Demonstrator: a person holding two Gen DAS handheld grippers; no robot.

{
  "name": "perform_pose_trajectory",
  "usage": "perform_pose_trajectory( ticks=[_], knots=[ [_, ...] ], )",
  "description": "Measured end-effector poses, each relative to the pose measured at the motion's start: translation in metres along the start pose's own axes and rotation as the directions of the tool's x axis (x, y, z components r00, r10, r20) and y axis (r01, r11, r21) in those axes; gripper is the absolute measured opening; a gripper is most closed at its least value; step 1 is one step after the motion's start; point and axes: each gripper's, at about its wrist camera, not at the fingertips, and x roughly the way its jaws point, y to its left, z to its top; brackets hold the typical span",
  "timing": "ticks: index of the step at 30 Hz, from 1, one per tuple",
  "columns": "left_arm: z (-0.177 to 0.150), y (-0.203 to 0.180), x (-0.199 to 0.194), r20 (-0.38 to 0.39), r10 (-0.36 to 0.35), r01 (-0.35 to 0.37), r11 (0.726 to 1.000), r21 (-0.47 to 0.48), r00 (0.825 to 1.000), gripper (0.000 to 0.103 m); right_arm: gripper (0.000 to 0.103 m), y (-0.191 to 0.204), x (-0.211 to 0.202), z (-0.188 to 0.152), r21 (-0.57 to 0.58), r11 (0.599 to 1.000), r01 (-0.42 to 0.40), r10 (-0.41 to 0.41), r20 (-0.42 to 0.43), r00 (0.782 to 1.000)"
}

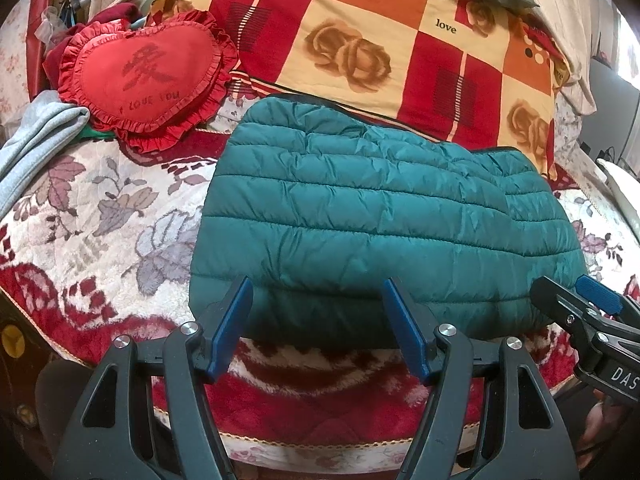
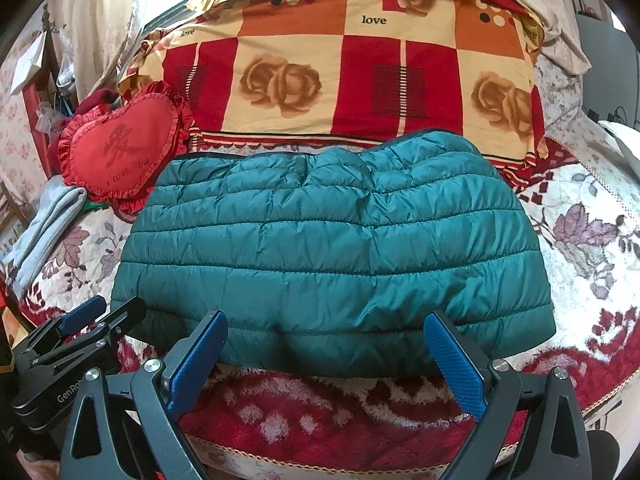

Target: Fold large clothes

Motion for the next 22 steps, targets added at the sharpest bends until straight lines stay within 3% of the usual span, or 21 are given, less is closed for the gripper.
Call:
perform_pose_trajectory(
  ticks=[22],
  knots=[
    [0.0011, 0.0058, 0.0016, 0.034, -0.01, 0.009, 0.999, 0.037, 0.999, 0.068, 0.098, -0.0019, 0.0006, 0.0011, -0.001, 1.0, -0.017, 0.017, -0.005, 1.0]
  ],
)
